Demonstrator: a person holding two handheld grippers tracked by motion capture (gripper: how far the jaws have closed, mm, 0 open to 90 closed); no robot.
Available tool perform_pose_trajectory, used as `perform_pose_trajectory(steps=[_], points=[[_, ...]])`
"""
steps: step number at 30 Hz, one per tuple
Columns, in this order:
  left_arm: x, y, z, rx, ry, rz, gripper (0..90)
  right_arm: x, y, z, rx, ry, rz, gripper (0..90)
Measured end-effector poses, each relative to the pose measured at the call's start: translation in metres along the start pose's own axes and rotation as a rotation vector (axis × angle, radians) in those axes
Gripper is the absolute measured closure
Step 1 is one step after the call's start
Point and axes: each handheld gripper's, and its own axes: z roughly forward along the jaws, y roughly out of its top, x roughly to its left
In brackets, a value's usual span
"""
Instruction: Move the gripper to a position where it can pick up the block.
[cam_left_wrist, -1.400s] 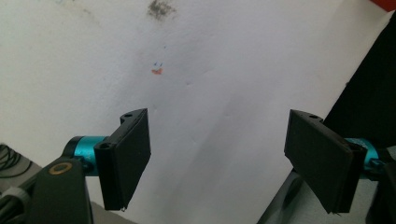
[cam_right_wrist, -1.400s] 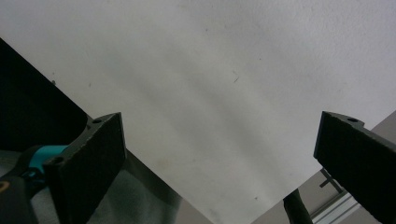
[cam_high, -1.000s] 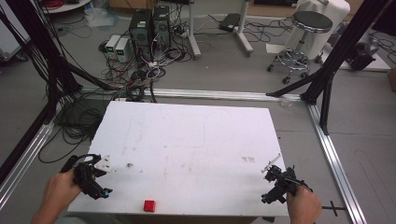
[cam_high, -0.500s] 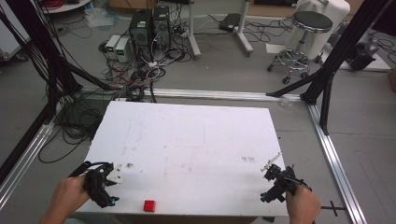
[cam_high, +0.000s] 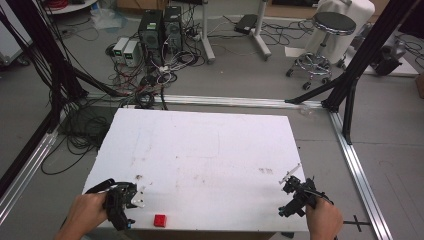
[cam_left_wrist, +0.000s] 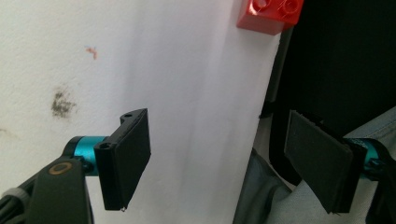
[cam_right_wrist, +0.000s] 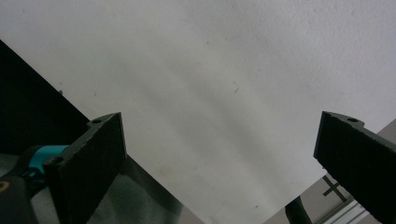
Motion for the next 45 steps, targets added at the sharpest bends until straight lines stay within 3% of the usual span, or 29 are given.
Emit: perform_pose_trajectory(steps=[15, 27, 45], points=[[-0.014, 0.027, 0.013, 0.050, -0.020, 0.073, 23.0, 0.000, -0.001, 0.000, 0.001, 0.005, 0.007, 1.5], [-0.019, 0.045, 0.020, 0.059, -0.036, 0.118, 23.0, -0.001, -0.001, 0.001, -0.003, 0.007, 0.010, 1.5], [-0.025, 0.061, 0.037, 0.072, -0.050, 0.155, 23.0, -0.001, 0.000, 0.003, 0.004, 0.010, 0.003, 1.5]])
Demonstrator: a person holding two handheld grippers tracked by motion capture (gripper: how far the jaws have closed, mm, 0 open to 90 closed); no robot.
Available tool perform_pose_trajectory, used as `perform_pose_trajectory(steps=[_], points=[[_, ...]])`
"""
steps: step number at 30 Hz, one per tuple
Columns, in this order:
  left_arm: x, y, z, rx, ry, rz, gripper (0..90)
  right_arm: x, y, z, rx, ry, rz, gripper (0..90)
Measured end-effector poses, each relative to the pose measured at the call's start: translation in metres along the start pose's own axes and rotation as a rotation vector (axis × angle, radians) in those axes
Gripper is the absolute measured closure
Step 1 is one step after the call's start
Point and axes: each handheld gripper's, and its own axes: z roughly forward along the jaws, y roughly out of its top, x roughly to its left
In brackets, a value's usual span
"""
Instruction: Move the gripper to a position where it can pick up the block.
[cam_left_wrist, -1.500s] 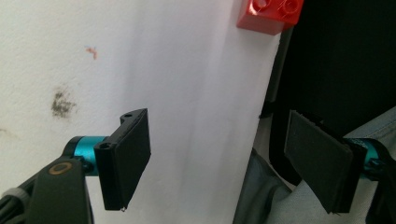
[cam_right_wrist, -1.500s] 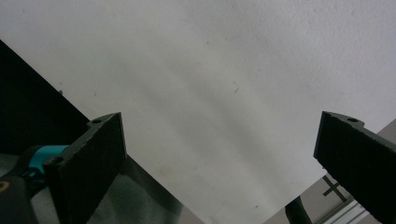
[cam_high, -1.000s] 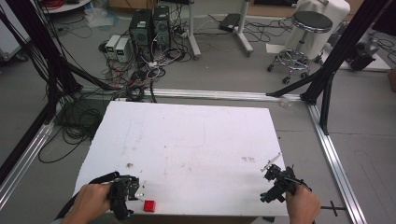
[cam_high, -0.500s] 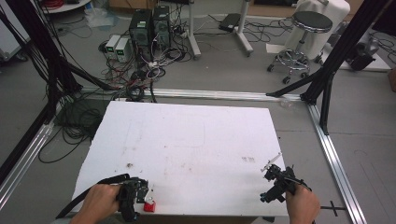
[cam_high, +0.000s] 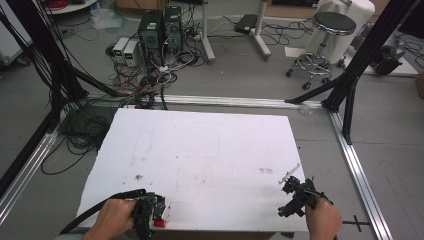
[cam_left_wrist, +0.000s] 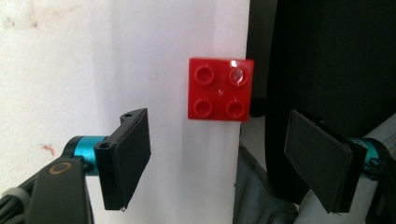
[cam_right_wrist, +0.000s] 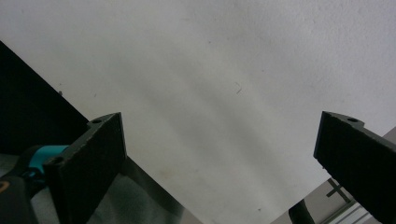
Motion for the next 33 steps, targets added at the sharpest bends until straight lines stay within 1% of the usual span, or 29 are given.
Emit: perform_pose_trajectory(steps=[3, 9, 10, 13, 14, 15, 16, 19, 23, 28, 30, 33], points=[[0.000, 0.002, 0.003, 0.003, 0.002, -0.004, 23.0, 0.000, 0.000, 0.000, 0.000, -0.001, 0.000, 1.5], [-0.001, 0.005, 0.007, 0.005, -0.006, 0.010, 23.0, 0.000, 0.000, 0.000, -0.001, -0.001, -0.002, 1.5], [-0.001, 0.006, 0.009, 0.006, -0.004, 0.018, 23.0, 0.000, 0.000, 0.000, 0.000, -0.001, -0.002, 1.5], [-0.001, 0.007, 0.010, 0.010, -0.004, 0.026, 23.0, 0.000, 0.000, 0.000, 0.001, -0.001, 0.001, 1.5], [-0.002, 0.007, 0.012, 0.011, 0.006, 0.039, 23.0, 0.000, 0.000, 0.000, 0.001, 0.000, 0.001, 1.5], [-0.002, 0.007, 0.012, 0.011, 0.006, 0.039, 23.0, 0.000, 0.000, 0.000, 0.002, -0.001, 0.002, 1.5], [-0.002, 0.009, 0.014, 0.022, 0.009, 0.054, 23.0, 0.000, 0.000, 0.000, 0.002, -0.001, 0.002, 1.5], [-0.002, 0.011, 0.018, 0.031, 0.000, 0.063, 23.0, 0.000, 0.001, 0.001, 0.005, -0.001, -0.003, 1.5], [0.000, 0.013, 0.022, 0.028, -0.017, 0.062, 23.0, 0.000, 0.001, 0.001, 0.005, -0.001, -0.007, 1.5], [0.002, 0.014, 0.024, 0.032, -0.018, 0.064, 23.1, 0.000, 0.000, 0.001, 0.006, 0.002, -0.001, 1.5], [0.003, 0.014, 0.024, 0.035, -0.018, 0.051, 23.1, 0.000, -0.001, 0.001, 0.003, 0.002, 0.005, 1.5], [0.003, 0.014, 0.024, 0.037, -0.023, 0.050, 23.1, -0.001, 0.000, 0.001, 0.004, 0.001, 0.003, 1.5]])
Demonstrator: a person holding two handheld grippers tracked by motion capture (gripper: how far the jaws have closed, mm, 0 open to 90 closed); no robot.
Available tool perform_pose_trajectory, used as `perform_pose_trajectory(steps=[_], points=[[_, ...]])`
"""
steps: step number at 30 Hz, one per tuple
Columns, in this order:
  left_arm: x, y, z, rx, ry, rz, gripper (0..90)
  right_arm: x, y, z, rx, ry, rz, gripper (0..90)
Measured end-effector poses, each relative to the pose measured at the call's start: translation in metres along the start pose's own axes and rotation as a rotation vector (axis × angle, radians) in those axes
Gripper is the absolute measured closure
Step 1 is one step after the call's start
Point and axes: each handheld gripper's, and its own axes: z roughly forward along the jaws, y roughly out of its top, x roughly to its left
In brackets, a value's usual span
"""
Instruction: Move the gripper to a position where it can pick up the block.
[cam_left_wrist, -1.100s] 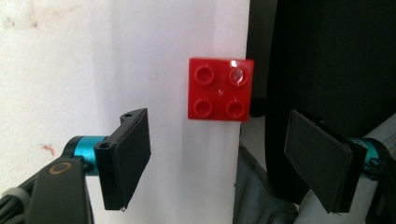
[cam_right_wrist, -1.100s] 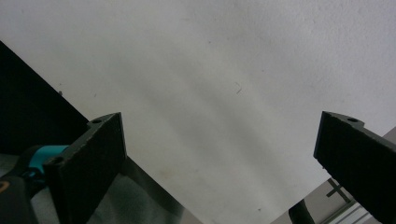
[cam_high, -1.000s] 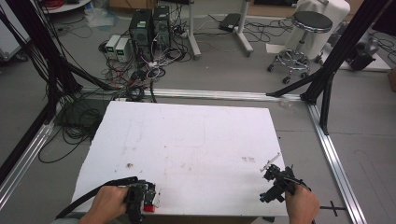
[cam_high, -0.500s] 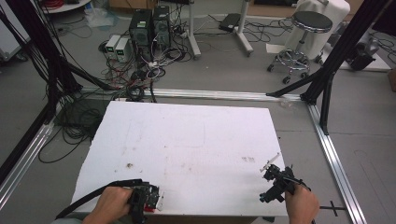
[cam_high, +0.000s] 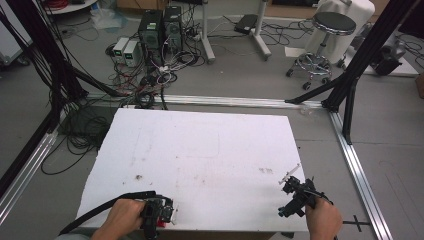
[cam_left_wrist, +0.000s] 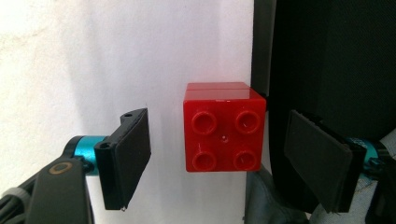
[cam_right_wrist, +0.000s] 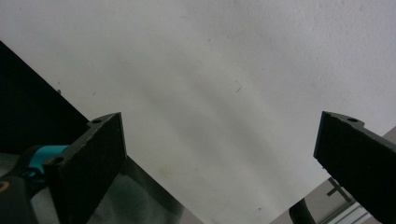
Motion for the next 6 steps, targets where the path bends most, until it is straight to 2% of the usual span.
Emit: perform_pose_trajectory(steps=[6], points=[[-0.0007, 0.0002, -0.0003, 0.004, 0.000, 0.003, 23.1, 0.0000, 0.0006, 0.0004, 0.002, 0.003, -0.004, 1.5]])
